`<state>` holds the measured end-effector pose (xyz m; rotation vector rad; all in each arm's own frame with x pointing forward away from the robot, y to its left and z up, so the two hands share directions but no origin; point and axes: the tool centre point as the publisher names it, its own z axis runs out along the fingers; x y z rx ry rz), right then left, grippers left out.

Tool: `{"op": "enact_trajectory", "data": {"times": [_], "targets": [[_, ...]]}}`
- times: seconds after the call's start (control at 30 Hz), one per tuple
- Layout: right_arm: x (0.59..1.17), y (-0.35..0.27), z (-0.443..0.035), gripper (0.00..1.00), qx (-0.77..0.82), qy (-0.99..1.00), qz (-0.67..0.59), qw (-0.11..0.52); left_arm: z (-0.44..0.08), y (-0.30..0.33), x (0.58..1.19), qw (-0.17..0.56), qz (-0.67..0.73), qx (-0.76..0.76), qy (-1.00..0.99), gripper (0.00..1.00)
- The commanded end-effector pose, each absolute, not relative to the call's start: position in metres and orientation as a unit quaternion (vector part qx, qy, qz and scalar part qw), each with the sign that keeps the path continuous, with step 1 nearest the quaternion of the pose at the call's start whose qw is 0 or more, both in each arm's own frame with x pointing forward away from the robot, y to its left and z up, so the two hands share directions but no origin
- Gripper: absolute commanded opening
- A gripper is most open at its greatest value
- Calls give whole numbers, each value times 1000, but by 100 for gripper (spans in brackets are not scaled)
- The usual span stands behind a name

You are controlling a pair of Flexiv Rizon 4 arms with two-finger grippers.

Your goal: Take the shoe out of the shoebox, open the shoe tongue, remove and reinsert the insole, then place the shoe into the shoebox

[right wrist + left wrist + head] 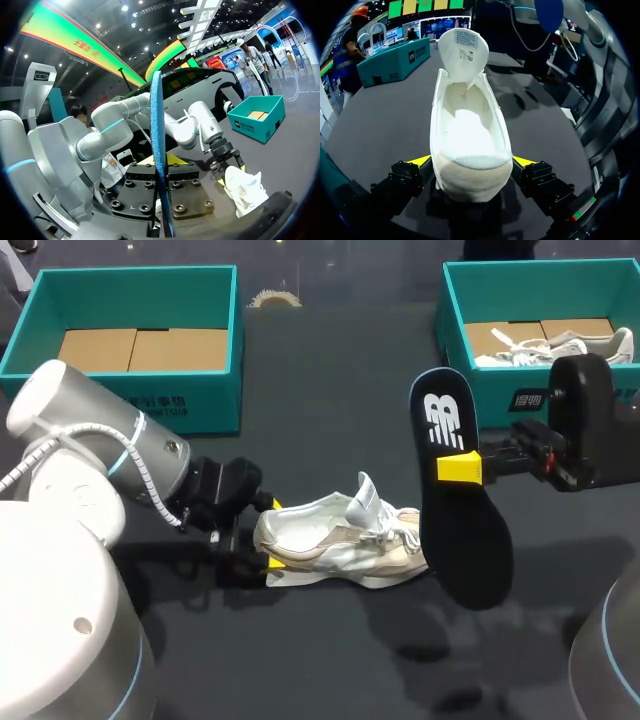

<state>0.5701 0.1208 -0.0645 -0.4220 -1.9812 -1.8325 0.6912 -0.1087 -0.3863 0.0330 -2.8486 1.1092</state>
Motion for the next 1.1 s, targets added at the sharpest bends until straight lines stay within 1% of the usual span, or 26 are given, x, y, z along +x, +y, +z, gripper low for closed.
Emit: {"op": "enact_trajectory", "data": {"times": [0.03,0.3,0.53,1.1], "targets": [[568,121,-64,0,-153,-711,-656,203,-382,-109,688,38,329,9,-943,100],[568,121,-64,0,-153,-711,-656,203,-367,-103,685,32,228,21,-973,100],[568,121,-64,0,-153,-711,-656,203,-364,-104,691,20,142,25,-989,100],[568,121,-64,0,-153,-711,-656,203,-371,-101,689,27,36,6,-999,100]]}}
